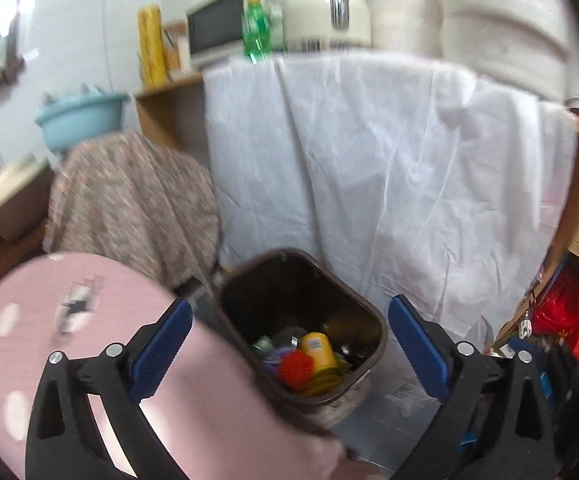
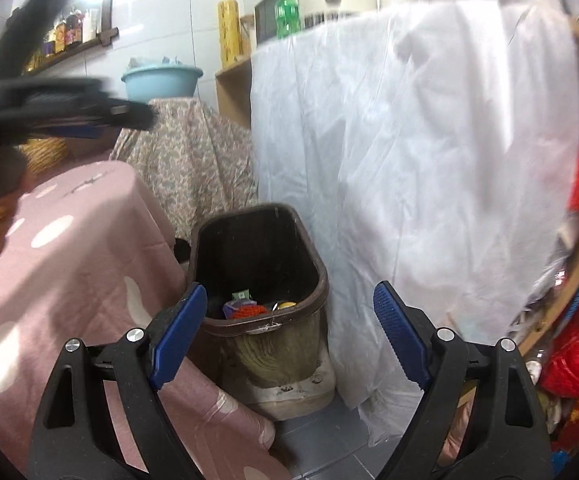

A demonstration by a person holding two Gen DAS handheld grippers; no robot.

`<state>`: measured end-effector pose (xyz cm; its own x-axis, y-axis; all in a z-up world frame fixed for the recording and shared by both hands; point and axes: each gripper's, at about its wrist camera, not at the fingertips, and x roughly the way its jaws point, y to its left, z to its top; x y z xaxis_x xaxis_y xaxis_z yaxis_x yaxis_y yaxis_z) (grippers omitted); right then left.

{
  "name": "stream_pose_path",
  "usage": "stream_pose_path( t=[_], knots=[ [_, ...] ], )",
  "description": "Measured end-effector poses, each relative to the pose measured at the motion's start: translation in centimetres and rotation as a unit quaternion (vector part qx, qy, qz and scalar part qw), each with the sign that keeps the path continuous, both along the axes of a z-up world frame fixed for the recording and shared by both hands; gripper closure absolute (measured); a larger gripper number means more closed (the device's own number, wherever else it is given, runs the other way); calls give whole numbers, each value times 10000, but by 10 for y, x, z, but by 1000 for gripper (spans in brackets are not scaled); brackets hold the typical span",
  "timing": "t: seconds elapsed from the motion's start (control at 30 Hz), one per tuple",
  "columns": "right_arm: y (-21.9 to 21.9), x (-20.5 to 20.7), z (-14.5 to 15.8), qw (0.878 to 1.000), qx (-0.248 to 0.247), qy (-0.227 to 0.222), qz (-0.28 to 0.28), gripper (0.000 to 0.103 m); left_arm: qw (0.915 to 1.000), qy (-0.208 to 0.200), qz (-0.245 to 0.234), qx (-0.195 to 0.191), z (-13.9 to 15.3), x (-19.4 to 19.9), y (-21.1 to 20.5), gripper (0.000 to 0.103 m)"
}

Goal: Collect trash

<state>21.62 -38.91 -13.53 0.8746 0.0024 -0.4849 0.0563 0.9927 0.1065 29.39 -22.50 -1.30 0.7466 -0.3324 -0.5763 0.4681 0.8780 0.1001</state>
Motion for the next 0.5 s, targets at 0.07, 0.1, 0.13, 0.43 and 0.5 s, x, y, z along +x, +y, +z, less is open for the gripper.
stream_pose_path(
  t=[0.07,0.1,0.13,0.43,0.5],
  knots=[
    [5,-14,10,10000,19,-92,3,10,9997,-206,35,-105,13,-25,25,5],
    [8,-20,14,9999,35,-139,36,10,9995,-265,69,-177,17,-38,38,5],
    [12,-27,19,9998,50,-192,88,10,9991,-322,101,-252,21,-50,50,5],
    [78,-115,72,9907,38,-956,970,10,9888,-1130,899,-368,38,-173,133,5],
    [94,-135,81,9859,184,-1104,1242,7,9858,-1185,1083,-491,37,-198,149,5]
  ],
)
